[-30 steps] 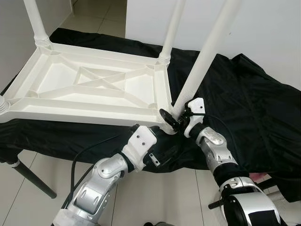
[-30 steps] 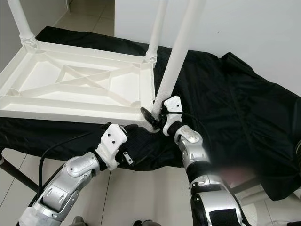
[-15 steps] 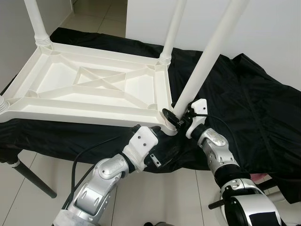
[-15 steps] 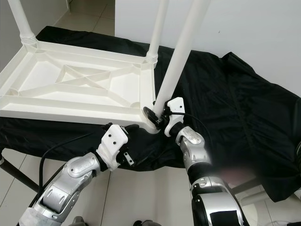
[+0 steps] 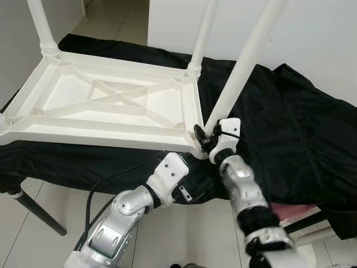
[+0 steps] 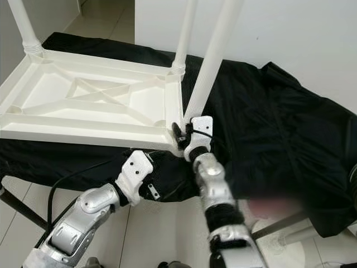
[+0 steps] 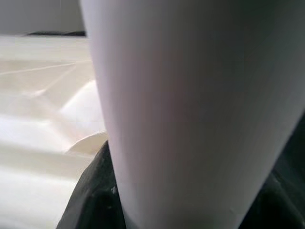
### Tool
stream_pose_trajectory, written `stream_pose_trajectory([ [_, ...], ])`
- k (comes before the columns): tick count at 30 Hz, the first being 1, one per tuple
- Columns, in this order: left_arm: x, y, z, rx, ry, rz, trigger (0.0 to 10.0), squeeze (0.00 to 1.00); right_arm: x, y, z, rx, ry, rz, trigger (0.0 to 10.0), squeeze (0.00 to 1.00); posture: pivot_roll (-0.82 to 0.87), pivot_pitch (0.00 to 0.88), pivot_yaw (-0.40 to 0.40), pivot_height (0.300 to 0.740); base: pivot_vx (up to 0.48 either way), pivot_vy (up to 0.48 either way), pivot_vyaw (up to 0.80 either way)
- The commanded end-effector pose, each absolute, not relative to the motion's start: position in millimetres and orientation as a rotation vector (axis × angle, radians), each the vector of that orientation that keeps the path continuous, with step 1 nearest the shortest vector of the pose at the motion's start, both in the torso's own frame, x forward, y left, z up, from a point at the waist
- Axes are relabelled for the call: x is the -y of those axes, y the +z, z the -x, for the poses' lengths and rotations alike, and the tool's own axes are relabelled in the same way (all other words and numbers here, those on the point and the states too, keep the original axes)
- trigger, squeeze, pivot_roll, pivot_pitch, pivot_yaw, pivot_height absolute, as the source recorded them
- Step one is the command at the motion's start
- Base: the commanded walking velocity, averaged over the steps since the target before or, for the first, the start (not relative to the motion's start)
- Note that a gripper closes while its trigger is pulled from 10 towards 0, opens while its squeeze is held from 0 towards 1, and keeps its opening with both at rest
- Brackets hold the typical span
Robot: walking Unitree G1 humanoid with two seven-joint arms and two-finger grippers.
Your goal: Building children table
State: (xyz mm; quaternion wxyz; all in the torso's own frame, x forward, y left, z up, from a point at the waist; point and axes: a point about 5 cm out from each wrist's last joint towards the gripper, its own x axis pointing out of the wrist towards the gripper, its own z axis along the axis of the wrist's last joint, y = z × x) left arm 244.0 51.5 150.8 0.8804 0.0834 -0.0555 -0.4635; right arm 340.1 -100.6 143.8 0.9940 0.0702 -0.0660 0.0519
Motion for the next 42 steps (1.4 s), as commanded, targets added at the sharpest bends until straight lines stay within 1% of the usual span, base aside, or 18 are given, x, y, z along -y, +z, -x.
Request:
stream_pose_trajectory([
  [1, -46, 150, -240, 0.109, -0.991, -0.169, 10.0, 0.00, 113, 129, -334, 0.069, -0.074, -0.158, 10.0, 0.00, 0.08, 0.115, -0.153, 0.740, 0.000, 0.000, 0.00],
  [4, -46, 150, -239, 0.108, -0.993, -0.166, 10.0, 0.00, 103, 129, -330, 0.052, -0.117, -0.208, 10.0, 0.00, 0.09, 0.115, -0.155, 0.740, 0.000, 0.000, 0.00],
  [5, -45, 149, -239, 0.108, -0.992, -0.165, 10.0, 0.00, 95, 131, -330, 0.056, -0.073, -0.221, 10.0, 0.00, 0.09, 0.114, -0.158, 0.740, 0.000, 0.000, 0.00],
  [6, -45, 149, -239, 0.108, -0.992, -0.165, 10.0, 0.00, 95, 131, -330, 0.056, -0.073, -0.221, 10.0, 0.00, 0.09, 0.114, -0.158, 0.740, 0.000, 0.000, 0.00],
  [7, -45, 149, -239, 0.107, -0.992, -0.163, 10.0, 0.00, 89, 133, -328, 0.056, -0.043, -0.224, 10.0, 0.00, 0.09, 0.114, -0.158, 0.740, 0.000, 0.000, 0.00],
  [9, -45, 149, -238, 0.105, -0.992, -0.162, 10.0, 0.00, 87, 137, -325, 0.070, -0.008, -0.224, 10.0, 0.00, 0.09, 0.112, -0.162, 0.740, 0.000, 0.000, 0.00],
  [13, -45, 148, -238, 0.104, -0.991, -0.160, 10.0, 0.00, 90, 139, -324, 0.086, 0.008, -0.229, 10.0, 0.00, 0.10, 0.107, -0.166, 0.740, 0.000, 0.000, 0.00],
  [14, -45, 148, -237, 0.103, -0.990, -0.159, 10.0, 0.00, 90, 141, -323, 0.092, 0.013, -0.236, 10.0, 0.51, 0.10, 0.106, -0.166, 0.740, 0.000, 0.000, 0.00],
  [16, -45, 148, -237, 0.103, -0.990, -0.158, 10.0, 0.00, 89, 142, -323, 0.095, 0.015, -0.240, 10.0, 0.51, 0.10, 0.106, -0.166, 0.740, 0.000, 0.000, 0.00],
  [17, -45, 148, -237, 0.102, -0.991, -0.157, 10.0, 0.00, 88, 143, -322, 0.097, 0.025, -0.251, 10.0, 1.00, 0.10, 0.105, -0.165, 0.740, 0.000, 0.000, 0.00],
  [28, -44, 148, -237, 0.100, -0.990, -0.159, 10.0, 0.00, 89, 146, -320, 0.106, 0.089, -0.274, 10.0, 1.00, 0.10, 0.103, -0.165, 0.740, 0.000, 0.000, 0.00],
  [29, -45, 148, -237, 0.100, -0.988, -0.161, 10.0, 0.00, 88, 148, -318, 0.124, 0.118, -0.273, 10.0, 1.00, 0.10, 0.100, -0.165, 0.740, 0.000, 0.000, 0.00],
  [30, -45, 148, -237, 0.100, -0.986, -0.162, 10.0, 0.00, 86, 150, -315, 0.151, 0.157, -0.265, 10.0, 0.00, 0.10, 0.098, -0.164, 0.740, 0.000, 0.000, 0.00],
  [35, -46, 148, -237, 0.100, -0.983, -0.164, 10.0, 0.00, 83, 151, -311, 0.181, 0.216, -0.243, 10.0, 0.00, 0.10, 0.096, -0.164, 0.740, 0.000, 0.000, 0.00],
  [42, -47, 148, -238, 0.099, -0.982, -0.167, 10.0, 0.00, 93, 141, -309, 0.185, 0.308, -0.186, 10.0, 0.00, 0.10, 0.089, -0.162, 0.740, 0.000, 0.000, 0.00],
])
